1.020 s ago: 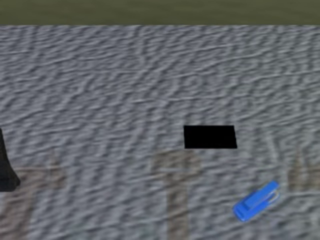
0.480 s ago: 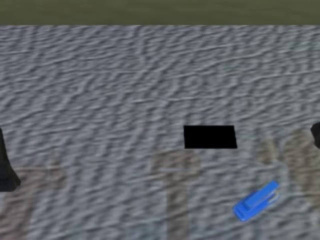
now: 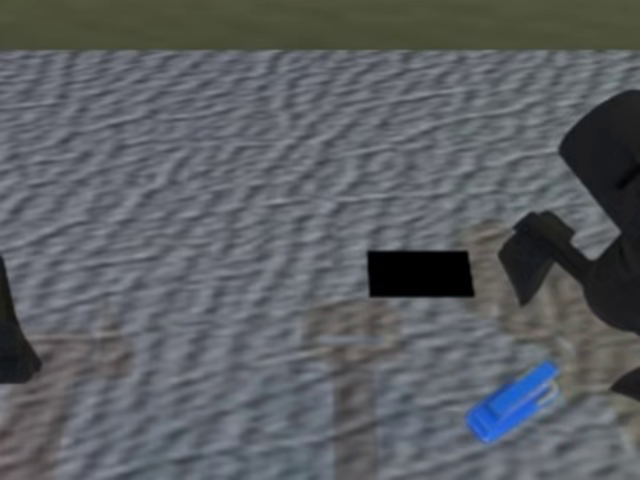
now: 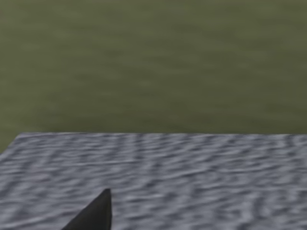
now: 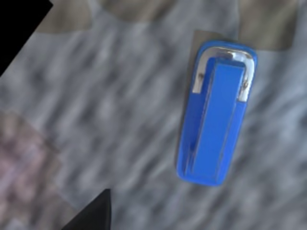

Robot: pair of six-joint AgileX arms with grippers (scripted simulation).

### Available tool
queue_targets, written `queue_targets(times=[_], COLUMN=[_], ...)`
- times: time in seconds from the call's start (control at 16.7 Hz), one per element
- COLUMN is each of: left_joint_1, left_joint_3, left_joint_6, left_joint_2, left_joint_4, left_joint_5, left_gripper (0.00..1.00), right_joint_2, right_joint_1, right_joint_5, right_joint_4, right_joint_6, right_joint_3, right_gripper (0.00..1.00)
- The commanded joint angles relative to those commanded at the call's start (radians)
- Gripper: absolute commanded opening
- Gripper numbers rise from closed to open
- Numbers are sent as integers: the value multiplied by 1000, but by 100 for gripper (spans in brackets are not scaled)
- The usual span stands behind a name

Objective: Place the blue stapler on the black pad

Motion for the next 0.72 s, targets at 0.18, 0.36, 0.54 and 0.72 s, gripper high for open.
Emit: queue_targets(times=[0.18,0.36,0.54,0.72], left_joint_1=[0,0,0,0], left_joint_3=[0,0,0,0], left_joint_6=[0,0,0,0], left_joint_2=[0,0,0,0], left_joint_4=[0,0,0,0], left_joint_5=[0,0,0,0], left_gripper=[100,100,100,100], right_joint_2=[143,200,200,205], right_joint_1=[50,71,71,67], right_joint_5=[2,3,3,3], right_joint_4=[-87,-123,-123,-106], right_joint_6=[141,196,196,195], right_joint_3=[111,160,160,146], right_gripper=[100,100,100,100])
